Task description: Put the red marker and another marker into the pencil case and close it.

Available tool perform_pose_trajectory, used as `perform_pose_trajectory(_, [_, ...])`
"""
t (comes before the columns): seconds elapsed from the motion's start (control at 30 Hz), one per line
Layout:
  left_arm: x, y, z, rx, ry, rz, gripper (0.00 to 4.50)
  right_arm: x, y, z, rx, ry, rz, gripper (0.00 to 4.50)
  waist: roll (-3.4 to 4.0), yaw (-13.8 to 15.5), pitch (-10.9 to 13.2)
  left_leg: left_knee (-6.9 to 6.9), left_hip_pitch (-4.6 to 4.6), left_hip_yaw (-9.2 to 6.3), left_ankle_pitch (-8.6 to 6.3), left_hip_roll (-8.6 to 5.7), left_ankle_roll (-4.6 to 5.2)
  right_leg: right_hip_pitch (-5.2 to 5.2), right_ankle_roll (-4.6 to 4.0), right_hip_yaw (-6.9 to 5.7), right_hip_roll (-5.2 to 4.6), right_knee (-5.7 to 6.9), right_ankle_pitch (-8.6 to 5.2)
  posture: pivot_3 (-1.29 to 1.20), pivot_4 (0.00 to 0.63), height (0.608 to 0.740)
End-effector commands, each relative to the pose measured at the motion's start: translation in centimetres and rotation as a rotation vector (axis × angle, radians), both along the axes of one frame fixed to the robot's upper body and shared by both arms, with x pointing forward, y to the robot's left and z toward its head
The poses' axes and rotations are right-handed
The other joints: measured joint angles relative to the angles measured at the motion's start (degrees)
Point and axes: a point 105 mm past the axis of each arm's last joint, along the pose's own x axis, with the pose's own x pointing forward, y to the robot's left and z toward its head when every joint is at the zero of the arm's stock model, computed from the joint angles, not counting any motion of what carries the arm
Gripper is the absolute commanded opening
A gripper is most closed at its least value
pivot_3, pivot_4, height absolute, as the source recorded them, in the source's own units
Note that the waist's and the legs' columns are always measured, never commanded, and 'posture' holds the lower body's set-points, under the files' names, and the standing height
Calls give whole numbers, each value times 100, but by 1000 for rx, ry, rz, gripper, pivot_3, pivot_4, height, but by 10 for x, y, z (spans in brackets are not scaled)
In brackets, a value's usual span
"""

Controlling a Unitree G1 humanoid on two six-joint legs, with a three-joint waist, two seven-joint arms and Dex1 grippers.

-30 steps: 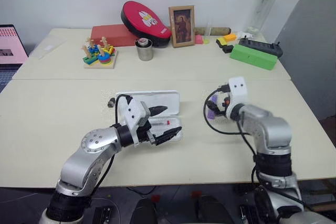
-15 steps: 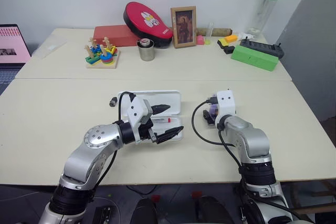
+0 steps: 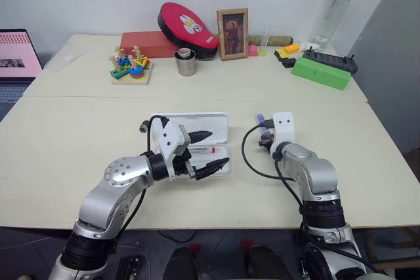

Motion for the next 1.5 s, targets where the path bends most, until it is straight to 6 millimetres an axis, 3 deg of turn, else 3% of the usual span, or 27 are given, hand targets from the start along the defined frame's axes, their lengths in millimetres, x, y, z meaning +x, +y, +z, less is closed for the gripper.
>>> perform_pose_trajectory(0.03, [-4,10,12,-16,-54,38,4500,18,-7,61,52,-258,35,1089,12,-10,8,-1,-1,1,0,0,0,-1,0,0,0,0,0,0,150,740])
perform_pose_trajectory(0.17, [-13,34,-1,10,-11,138,4500,14,25,133,117,-528,377,1089,28,-125,18,-8,1,3,-1,2,1,-6,0,2,1,0,0,0,150,740])
perform_pose_trajectory(0.2, [-14,39,-3,13,-2,158,4500,11,31,142,127,-556,440,1089,30,-146,19,-11,0,3,-1,2,2,-7,0,5,1,-4,0,0,150,740])
perform_pose_trajectory(0.23, [-18,53,-6,13,10,216,4500,0,49,154,112,-589,606,1089,25,-144,16,-11,1,3,-1,2,2,-7,0,6,1,-3,0,0,150,740])
perform_pose_trajectory(0.3, [-28,79,-12,26,37,328,4500,-25,85,159,81,-561,923,1089,22,-147,16,-13,-1,1,-2,2,3,-3,-5,0,0,-9,-3,0,150,740])
perform_pose_trajectory(0.33, [-36,93,-17,23,61,388,4500,-40,104,151,30,-519,1091,1089,24,-170,18,-10,-2,4,-3,1,1,-2,-5,2,-3,-8,-3,0,150,740])
perform_pose_trajectory(0.4, [-49,111,-24,3,98,459,4500,-58,125,136,-31,-438,1279,1089,25,-233,18,-14,1,12,-5,2,3,-6,-5,12,-4,-12,-2,0,150,740])
perform_pose_trajectory(0.47, [-60,126,-31,-5,132,518,4500,-67,141,124,-63,-377,1382,1089,24,-224,17,-12,7,3,-11,5,15,-6,-22,-4,-3,-1,-12,0,150,740])
perform_pose_trajectory(0.6, [-83,153,-47,7,181,627,4500,-75,172,99,-146,-276,1478,1089,28,-185,20,-9,7,2,-11,8,15,-20,-29,-7,-1,-4,-19,0,150,740])
perform_pose_trajectory(0.77, [-98,169,-41,-22,156,706,4500,-76,197,66,-257,-201,1531,1089,-5,-102,9,3,6,4,-10,4,9,-28,-58,-6,-6,-9,-34,0,150,740])
perform_pose_trajectory(1.03, [-106,167,-28,-41,126,727,4500,-68,211,44,-336,-164,1544,1089,-7,-123,8,0,8,6,-10,7,7,-31,-58,-8,-5,-5,-34,0,150,740])
perform_pose_trajectory(1.5, [-100,151,-19,-51,121,709,4500,-74,210,31,-351,-115,1585,1089,-6,-129,9,-8,9,5,-15,8,1,-34,-39,-11,-3,-1,-24,0,150,740])
